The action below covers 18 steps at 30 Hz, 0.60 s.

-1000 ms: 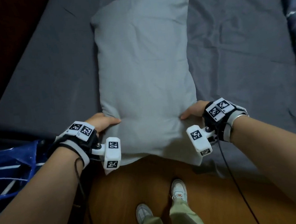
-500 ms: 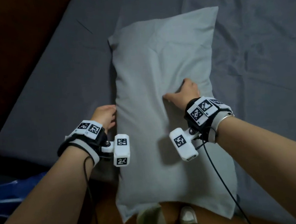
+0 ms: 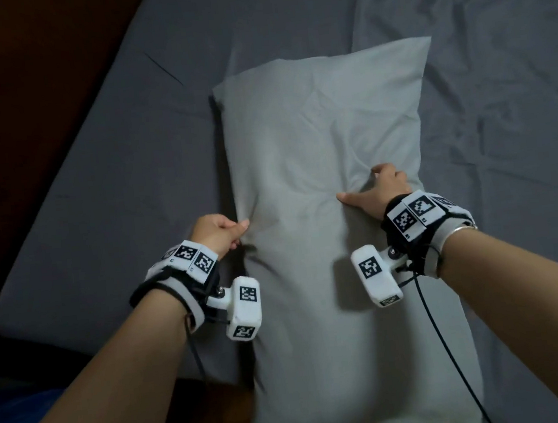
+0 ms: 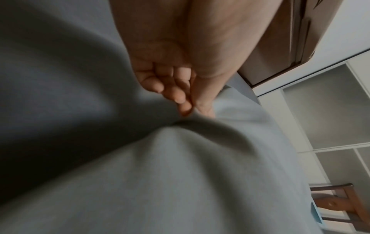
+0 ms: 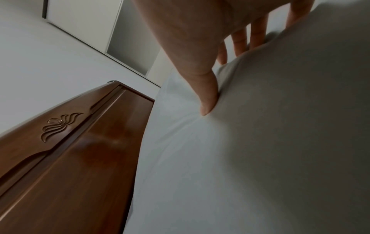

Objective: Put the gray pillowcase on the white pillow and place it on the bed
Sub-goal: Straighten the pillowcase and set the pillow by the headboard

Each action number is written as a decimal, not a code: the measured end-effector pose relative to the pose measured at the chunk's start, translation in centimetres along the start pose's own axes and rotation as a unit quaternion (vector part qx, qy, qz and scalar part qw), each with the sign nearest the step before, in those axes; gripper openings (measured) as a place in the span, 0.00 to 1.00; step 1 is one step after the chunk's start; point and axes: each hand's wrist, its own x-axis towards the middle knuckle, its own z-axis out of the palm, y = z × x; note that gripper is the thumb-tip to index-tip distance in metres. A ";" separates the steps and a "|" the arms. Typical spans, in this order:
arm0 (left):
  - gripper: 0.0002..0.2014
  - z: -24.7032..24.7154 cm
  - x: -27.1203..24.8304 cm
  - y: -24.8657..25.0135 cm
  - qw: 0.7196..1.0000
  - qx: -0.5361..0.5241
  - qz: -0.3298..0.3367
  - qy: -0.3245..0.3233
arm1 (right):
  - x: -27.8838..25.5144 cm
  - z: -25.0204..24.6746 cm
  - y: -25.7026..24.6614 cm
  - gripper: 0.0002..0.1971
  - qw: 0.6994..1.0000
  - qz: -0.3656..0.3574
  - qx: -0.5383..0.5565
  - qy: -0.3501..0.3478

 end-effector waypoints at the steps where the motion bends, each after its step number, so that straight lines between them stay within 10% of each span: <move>1: 0.15 -0.2 -0.5 -0.5 1.000 0.006 -0.001 0.001 | 0.0 0.0 0.4 0.44 1.000 -0.005 0.002 0.001; 9: 0.17 1.8 -5.7 -3.3 0.998 0.063 -0.020 -0.008 | -0.2 -2.0 5.4 0.30 0.996 0.001 0.077 0.047; 18: 0.18 3.7 -7.9 -3.1 0.996 -0.032 -0.041 0.076 | -0.1 -3.4 13.3 0.30 0.993 0.080 -0.028 -0.078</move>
